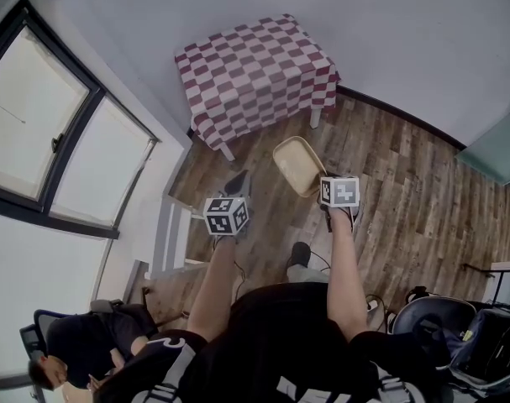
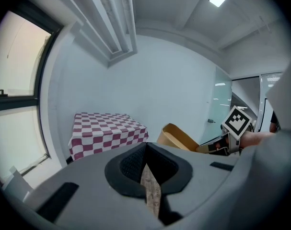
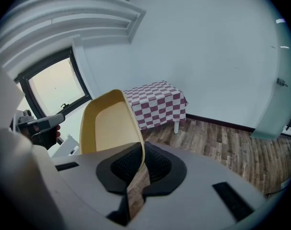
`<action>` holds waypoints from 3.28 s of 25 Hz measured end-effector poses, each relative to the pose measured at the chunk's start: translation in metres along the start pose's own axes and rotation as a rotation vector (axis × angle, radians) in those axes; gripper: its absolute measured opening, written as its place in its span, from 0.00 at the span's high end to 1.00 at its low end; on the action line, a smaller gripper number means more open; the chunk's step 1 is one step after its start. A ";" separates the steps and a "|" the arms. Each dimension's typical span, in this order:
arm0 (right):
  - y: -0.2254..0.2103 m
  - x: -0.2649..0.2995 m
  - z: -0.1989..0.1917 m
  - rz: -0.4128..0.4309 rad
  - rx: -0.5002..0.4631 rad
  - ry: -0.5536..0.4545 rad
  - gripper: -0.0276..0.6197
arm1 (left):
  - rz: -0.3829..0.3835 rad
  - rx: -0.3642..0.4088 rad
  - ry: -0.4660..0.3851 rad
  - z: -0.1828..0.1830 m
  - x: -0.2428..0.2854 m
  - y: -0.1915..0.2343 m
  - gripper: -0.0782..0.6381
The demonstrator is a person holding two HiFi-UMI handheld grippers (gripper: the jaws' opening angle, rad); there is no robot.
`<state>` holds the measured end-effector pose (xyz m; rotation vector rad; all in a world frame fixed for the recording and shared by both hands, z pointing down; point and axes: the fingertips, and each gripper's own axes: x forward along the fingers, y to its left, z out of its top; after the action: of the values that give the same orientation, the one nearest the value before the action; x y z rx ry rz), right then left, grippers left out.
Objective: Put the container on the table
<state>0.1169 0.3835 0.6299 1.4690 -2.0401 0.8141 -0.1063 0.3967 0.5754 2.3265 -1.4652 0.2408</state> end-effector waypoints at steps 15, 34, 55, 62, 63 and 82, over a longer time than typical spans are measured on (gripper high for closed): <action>-0.077 0.021 0.041 0.054 -0.018 0.023 0.91 | 0.063 0.028 0.006 0.025 0.068 -0.041 0.86; -0.088 0.064 0.096 0.085 -0.061 0.058 0.91 | 0.148 -0.017 -0.039 0.055 0.106 -0.020 0.86; -0.108 0.204 0.237 0.080 -0.085 0.108 0.91 | 0.103 -0.051 -0.015 0.132 0.273 0.075 0.86; -0.103 0.268 0.302 0.081 -0.090 0.109 0.91 | 0.116 -0.062 -0.020 0.172 0.329 0.136 0.86; -0.102 0.276 0.309 0.083 -0.089 0.109 0.91 | 0.118 -0.062 -0.019 0.176 0.335 0.143 0.86; -0.072 0.385 0.398 0.162 -0.136 0.152 0.91 | 0.197 -0.096 -0.017 0.224 0.410 0.238 0.86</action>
<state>0.0522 -0.1717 0.6307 1.1446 -2.0742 0.8076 -0.1507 -0.1250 0.5636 2.1154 -1.6783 0.1984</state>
